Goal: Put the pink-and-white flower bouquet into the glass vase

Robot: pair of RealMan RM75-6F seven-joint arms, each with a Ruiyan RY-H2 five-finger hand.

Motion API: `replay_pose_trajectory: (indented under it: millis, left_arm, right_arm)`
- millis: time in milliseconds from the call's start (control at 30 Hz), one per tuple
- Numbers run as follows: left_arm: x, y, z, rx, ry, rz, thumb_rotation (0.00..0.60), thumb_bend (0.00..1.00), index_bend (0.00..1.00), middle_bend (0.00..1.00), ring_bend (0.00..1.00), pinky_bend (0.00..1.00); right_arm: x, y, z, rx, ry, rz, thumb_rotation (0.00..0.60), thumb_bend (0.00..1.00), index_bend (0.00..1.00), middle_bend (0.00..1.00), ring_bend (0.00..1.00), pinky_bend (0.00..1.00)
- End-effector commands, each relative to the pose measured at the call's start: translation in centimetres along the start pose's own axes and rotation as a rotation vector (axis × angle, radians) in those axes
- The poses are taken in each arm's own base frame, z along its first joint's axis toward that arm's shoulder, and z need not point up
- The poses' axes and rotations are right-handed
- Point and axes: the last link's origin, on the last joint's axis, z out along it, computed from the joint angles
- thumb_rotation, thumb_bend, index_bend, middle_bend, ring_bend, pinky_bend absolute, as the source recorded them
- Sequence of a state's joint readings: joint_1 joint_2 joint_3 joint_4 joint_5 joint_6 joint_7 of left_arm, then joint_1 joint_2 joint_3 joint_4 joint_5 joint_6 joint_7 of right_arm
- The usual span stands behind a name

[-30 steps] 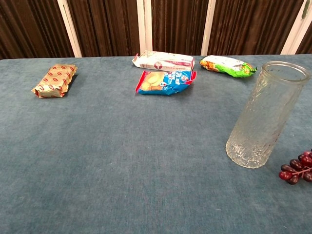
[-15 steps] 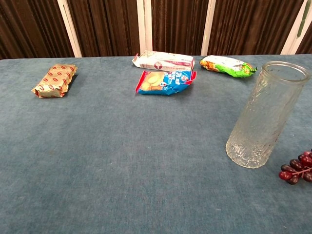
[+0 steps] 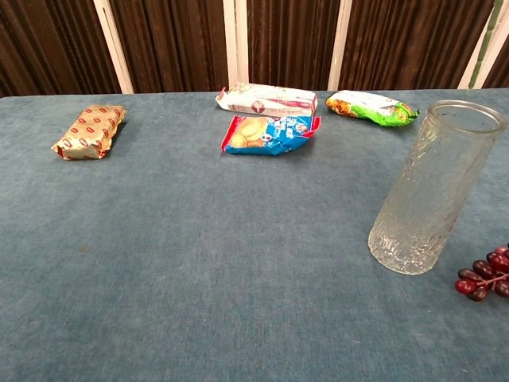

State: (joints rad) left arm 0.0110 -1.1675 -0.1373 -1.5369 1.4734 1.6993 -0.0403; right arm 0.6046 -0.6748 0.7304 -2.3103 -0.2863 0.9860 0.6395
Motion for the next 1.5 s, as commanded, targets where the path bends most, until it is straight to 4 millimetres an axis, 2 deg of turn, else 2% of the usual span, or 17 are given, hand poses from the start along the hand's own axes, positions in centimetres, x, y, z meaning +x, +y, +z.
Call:
replay_pose_trajectory:
  millis: [33, 433, 633, 967, 1300, 1500]
  left_arm:
    - [0.0, 0.0, 0.0, -0.001, 0.000, 0.000, 0.600, 0.15, 0.09, 0.03, 0.00, 0.02]
    - [0.0, 0.0, -0.1, -0.004, 0.000, 0.002, 0.600, 0.15, 0.09, 0.03, 0.00, 0.02]
    - [0.0, 0.0, -0.2, -0.003, -0.001, 0.004, 0.600, 0.15, 0.09, 0.03, 0.00, 0.02]
    - [-0.1, 0.1, -0.3, -0.005, -0.003, 0.008, 0.600, 0.15, 0.09, 0.03, 0.00, 0.02]
    - [-0.2, 0.2, -0.3, -0.005, -0.008, 0.014, 0.600, 0.15, 0.09, 0.03, 0.00, 0.02]
    - [-0.2, 0.1, -0.3, -0.003, -0.009, 0.017, 0.600, 0.15, 0.09, 0.03, 0.00, 0.02]
  right_arm:
    - [0.1, 0.5, 0.0, -0.009, 0.000, 0.011, 0.600, 0.39, 0.65, 0.58, 0.57, 0.11]
    - [0.8, 2.6, 0.0, -0.017, -0.003, 0.007, 0.600, 0.39, 0.65, 0.58, 0.57, 0.11]
    - [1.1, 4.3, -0.9, -0.021, -0.027, 0.015, 0.600, 0.39, 0.65, 0.58, 0.57, 0.11]
    - [1.6, 6.6, -1.4, -0.031, -0.049, 0.010, 0.600, 0.39, 0.65, 0.58, 0.57, 0.11]
    - [1.6, 8.9, -0.9, -0.048, -0.085, -0.006, 0.600, 0.39, 0.66, 0.58, 0.57, 0.11]
    - [1.4, 9.4, -0.7, -0.042, -0.116, -0.033, 0.600, 0.39, 0.66, 0.58, 0.52, 0.11]
